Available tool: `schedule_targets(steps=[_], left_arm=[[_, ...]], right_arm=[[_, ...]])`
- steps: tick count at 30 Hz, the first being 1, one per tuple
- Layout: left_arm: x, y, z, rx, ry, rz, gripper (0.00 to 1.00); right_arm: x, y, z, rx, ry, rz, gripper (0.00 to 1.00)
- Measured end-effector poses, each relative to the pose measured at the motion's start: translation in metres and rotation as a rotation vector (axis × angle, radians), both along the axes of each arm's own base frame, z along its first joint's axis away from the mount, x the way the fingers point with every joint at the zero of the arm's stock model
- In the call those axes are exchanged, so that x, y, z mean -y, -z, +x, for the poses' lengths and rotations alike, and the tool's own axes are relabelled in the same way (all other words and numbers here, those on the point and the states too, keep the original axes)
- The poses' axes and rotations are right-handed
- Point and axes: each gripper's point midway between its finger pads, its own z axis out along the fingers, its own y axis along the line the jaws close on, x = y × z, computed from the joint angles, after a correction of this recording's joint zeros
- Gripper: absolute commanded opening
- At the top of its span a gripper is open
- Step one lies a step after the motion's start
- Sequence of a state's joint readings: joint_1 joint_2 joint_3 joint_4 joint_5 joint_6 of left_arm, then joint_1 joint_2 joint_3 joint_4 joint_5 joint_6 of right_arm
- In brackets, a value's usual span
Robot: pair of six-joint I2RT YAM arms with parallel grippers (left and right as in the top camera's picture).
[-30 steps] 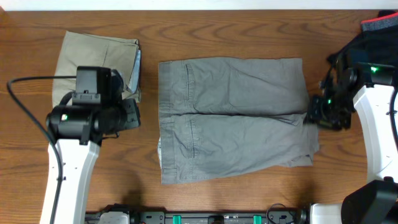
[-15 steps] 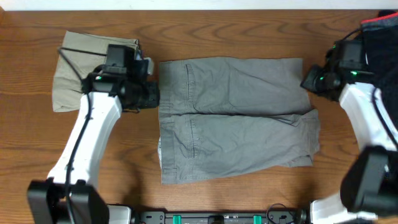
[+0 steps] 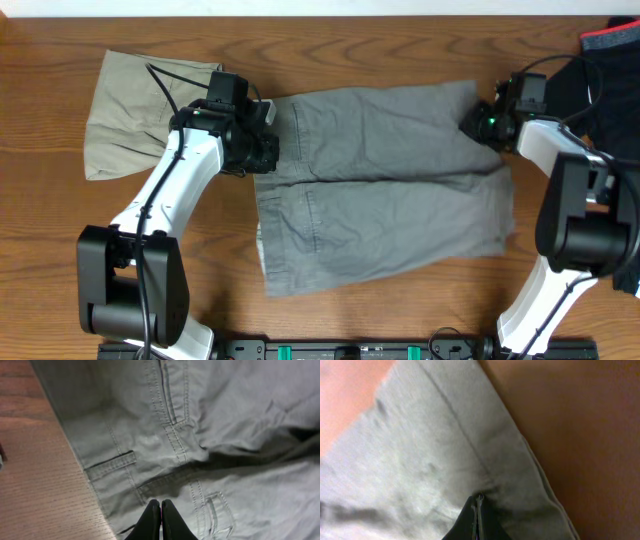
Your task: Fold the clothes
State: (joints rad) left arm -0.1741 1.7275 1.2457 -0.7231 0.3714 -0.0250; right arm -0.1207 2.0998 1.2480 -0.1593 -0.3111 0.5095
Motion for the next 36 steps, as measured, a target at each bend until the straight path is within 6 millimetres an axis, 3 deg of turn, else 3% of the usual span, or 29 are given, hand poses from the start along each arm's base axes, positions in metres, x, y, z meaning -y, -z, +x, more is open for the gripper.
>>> schedule_targets(steps=[3, 6, 11, 16, 20, 24, 26, 29, 32, 36], left_arm=[[0.0, -0.001, 0.002, 0.009, 0.0, -0.002, 0.12], [0.001, -0.002, 0.005, 0.025, 0.004, -0.004, 0.26], [0.004, -0.007, 0.02, 0.089, 0.001, -0.017, 0.28], [0.008, -0.017, 0.041, 0.187, 0.001, -0.038, 0.29], [0.01, -0.013, 0.044, 0.187, 0.006, -0.048, 0.39], [0.012, -0.006, 0.044, 0.168, 0.007, -0.052, 0.4], [0.012, -0.002, 0.045, 0.164, 0.009, -0.052, 0.25], [0.013, 0.008, 0.049, 0.161, 0.014, -0.054, 0.06], [0.015, 0.032, 0.05, 0.115, 0.022, -0.054, 0.06], [0.016, 0.066, 0.047, 0.038, 0.014, -0.054, 0.06]], right_arm=[[-0.006, 0.0, 0.028, 0.089, 0.026, 0.052, 0.01], [-0.01, 0.0, 0.052, 0.146, 0.055, 0.107, 0.01], [-0.013, -0.006, 0.077, 0.2, 0.039, 0.136, 0.02], [-0.016, -0.014, 0.078, 0.195, -0.04, 0.144, 0.21], [-0.012, -0.035, 0.061, 0.158, -0.098, 0.134, 0.33], [0.009, -0.105, 0.037, 0.193, -0.14, 0.057, 0.36], [0.023, -0.153, 0.021, 0.239, -0.134, 0.006, 0.37], [0.038, -0.208, -0.007, 0.279, -0.11, -0.056, 0.38], [0.041, -0.246, -0.036, 0.296, -0.098, -0.099, 0.39], [0.041, -0.258, -0.06, 0.266, -0.085, -0.129, 0.39]])
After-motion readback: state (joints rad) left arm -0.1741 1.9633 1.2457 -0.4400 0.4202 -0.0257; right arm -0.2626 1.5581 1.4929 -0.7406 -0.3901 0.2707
